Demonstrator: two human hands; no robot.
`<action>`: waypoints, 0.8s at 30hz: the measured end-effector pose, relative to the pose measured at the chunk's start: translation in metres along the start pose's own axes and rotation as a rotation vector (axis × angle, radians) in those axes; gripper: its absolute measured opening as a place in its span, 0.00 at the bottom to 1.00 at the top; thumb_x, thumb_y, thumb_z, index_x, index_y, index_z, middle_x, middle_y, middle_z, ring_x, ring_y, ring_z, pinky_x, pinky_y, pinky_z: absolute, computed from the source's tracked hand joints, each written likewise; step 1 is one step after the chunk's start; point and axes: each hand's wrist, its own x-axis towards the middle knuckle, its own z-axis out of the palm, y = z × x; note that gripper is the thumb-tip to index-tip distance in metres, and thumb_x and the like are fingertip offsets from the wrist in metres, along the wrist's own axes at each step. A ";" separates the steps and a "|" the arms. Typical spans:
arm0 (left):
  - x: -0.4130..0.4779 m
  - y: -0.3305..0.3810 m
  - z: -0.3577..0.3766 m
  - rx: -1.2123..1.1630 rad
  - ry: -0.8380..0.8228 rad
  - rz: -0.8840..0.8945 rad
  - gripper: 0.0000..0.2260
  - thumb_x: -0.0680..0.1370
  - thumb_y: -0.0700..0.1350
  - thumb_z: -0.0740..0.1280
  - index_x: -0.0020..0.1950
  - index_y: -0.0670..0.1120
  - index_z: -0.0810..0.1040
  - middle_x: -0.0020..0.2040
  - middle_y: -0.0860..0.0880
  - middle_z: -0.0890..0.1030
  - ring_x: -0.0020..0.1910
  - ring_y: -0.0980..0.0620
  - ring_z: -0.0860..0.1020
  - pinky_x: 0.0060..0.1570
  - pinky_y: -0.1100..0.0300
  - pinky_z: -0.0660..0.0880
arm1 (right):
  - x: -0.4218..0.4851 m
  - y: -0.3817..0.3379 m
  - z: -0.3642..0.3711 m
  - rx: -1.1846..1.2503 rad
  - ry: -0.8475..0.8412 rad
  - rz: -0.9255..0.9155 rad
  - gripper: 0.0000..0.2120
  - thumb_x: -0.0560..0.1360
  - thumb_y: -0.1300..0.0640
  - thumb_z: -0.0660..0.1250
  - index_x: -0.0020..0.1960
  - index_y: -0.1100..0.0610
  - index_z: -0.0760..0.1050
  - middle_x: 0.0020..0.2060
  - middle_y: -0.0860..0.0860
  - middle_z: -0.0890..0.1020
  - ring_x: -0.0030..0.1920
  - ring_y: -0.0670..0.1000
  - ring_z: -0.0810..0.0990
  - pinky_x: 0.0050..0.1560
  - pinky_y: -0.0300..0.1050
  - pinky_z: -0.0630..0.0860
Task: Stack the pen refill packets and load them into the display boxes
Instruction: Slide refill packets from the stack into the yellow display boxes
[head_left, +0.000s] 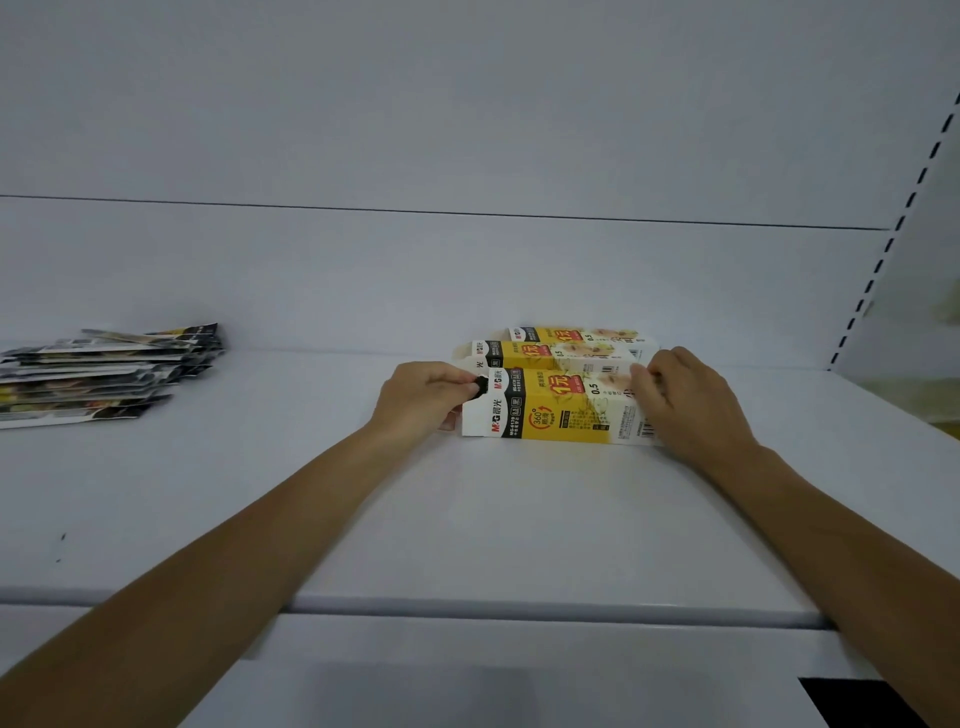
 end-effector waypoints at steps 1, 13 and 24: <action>-0.001 0.000 0.000 0.009 -0.025 -0.002 0.04 0.76 0.40 0.67 0.47 0.44 0.81 0.45 0.45 0.83 0.41 0.50 0.80 0.50 0.56 0.78 | 0.000 -0.001 0.000 -0.001 0.003 -0.002 0.15 0.78 0.50 0.55 0.40 0.61 0.68 0.37 0.53 0.71 0.37 0.55 0.72 0.36 0.46 0.65; 0.002 -0.006 -0.004 0.091 -0.040 -0.013 0.06 0.74 0.44 0.67 0.43 0.47 0.85 0.45 0.46 0.84 0.48 0.46 0.82 0.54 0.51 0.76 | -0.004 -0.015 0.001 -0.051 0.009 -0.092 0.11 0.79 0.57 0.58 0.45 0.65 0.71 0.40 0.58 0.73 0.40 0.59 0.73 0.37 0.51 0.72; -0.004 -0.001 0.001 0.005 -0.170 -0.079 0.18 0.59 0.43 0.60 0.44 0.48 0.84 0.54 0.44 0.81 0.57 0.43 0.77 0.64 0.45 0.70 | 0.003 0.009 0.012 -0.142 -0.011 -0.134 0.12 0.78 0.48 0.52 0.44 0.55 0.67 0.41 0.53 0.75 0.41 0.50 0.66 0.31 0.36 0.57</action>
